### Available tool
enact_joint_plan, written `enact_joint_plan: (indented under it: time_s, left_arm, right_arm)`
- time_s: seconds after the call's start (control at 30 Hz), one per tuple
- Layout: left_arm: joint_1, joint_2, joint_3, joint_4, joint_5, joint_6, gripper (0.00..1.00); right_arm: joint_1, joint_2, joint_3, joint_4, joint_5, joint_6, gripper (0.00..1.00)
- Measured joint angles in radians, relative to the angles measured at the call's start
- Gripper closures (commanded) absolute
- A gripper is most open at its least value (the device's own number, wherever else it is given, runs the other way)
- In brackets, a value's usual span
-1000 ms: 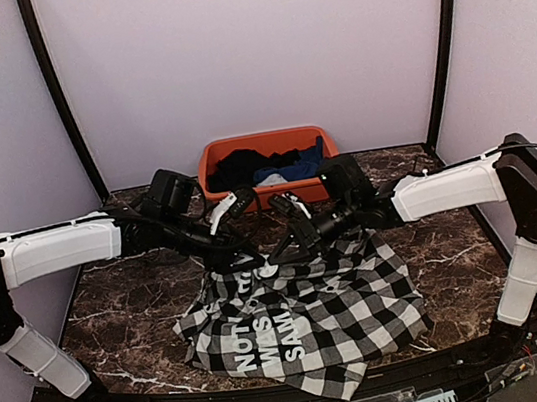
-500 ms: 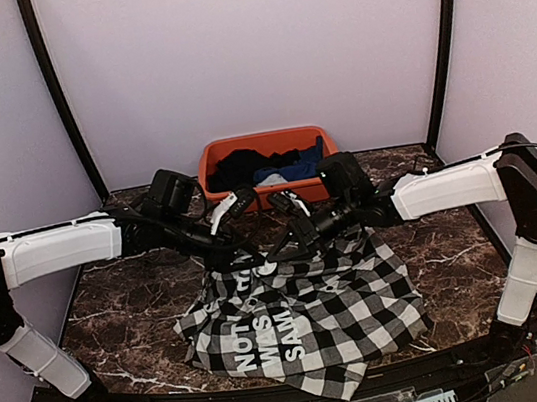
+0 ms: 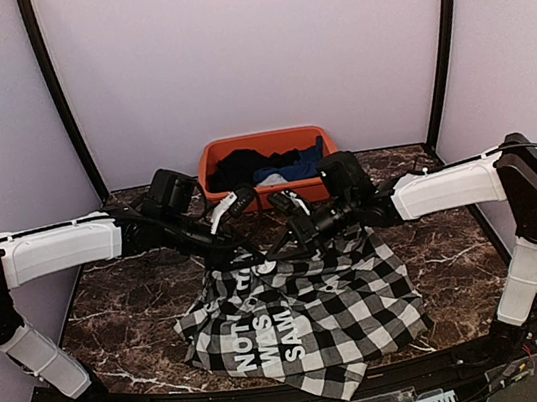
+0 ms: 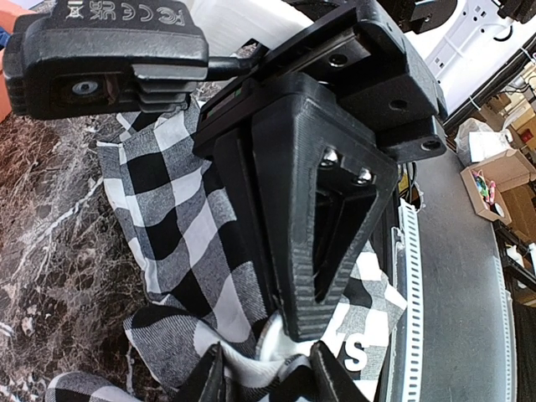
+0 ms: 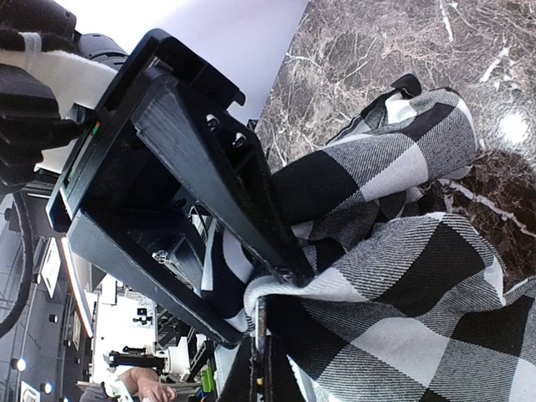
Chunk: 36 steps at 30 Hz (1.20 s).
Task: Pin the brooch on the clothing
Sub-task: Pin the brooch onto the flattened clothing.
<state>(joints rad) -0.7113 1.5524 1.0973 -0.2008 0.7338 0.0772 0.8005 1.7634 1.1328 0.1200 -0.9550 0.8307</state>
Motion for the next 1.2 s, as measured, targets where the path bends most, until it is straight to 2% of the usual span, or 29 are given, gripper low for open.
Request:
enact_joint_plan:
  time_s: [0.3, 1.2]
  left_arm:
    - [0.000, 0.000, 0.000, 0.002, -0.005, 0.000, 0.71]
    - [0.000, 0.007, 0.035, -0.064, -0.041, 0.061, 0.70]
  right_arm:
    - [-0.002, 0.000, 0.000, 0.012, -0.012, 0.038, 1.00]
    - [-0.002, 0.000, 0.000, 0.001, -0.006, 0.019, 1.00]
